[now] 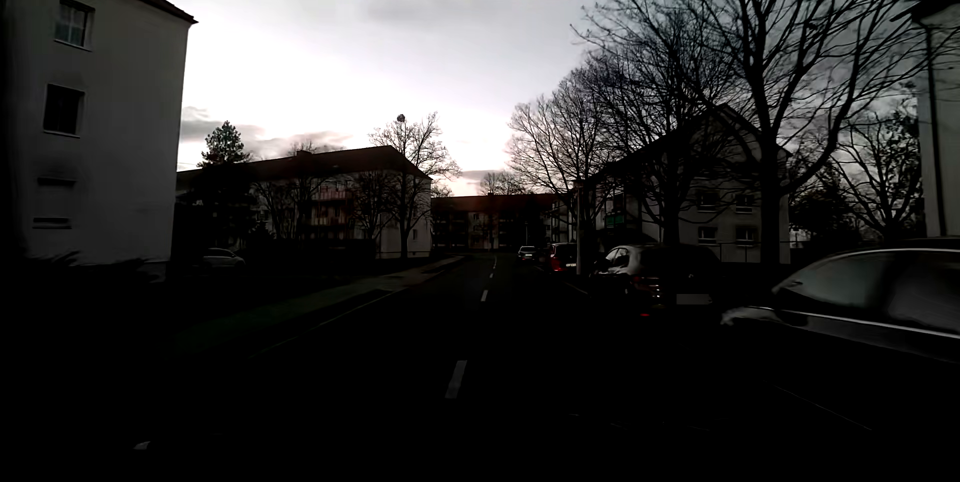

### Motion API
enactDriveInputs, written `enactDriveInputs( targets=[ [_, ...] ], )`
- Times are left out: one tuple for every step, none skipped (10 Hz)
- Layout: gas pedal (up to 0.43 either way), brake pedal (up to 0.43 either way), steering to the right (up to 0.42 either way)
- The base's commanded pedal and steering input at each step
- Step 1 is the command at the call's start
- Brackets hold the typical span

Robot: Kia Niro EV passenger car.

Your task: Follow the waypoints while adhering to traffic rules and regulations

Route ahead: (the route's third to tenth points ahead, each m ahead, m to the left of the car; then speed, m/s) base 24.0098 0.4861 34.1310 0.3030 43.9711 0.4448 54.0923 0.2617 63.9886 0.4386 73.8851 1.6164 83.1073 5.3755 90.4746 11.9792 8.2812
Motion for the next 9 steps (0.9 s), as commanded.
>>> enactDriveInputs(
  targets=[
    [0.059, 0.000, -0.002],
    [0.059, 0.000, -0.001],
    [0.059, 0.000, -0.002],
    [0.059, 0.000, -0.002],
    [0.059, 0.000, -0.002],
    [0.059, 0.000, -0.002],
    [0.059, 0.000, -0.002],
    [0.059, 0.000, -0.002],
    [0.059, 0.000, -0.002]
  ],
)
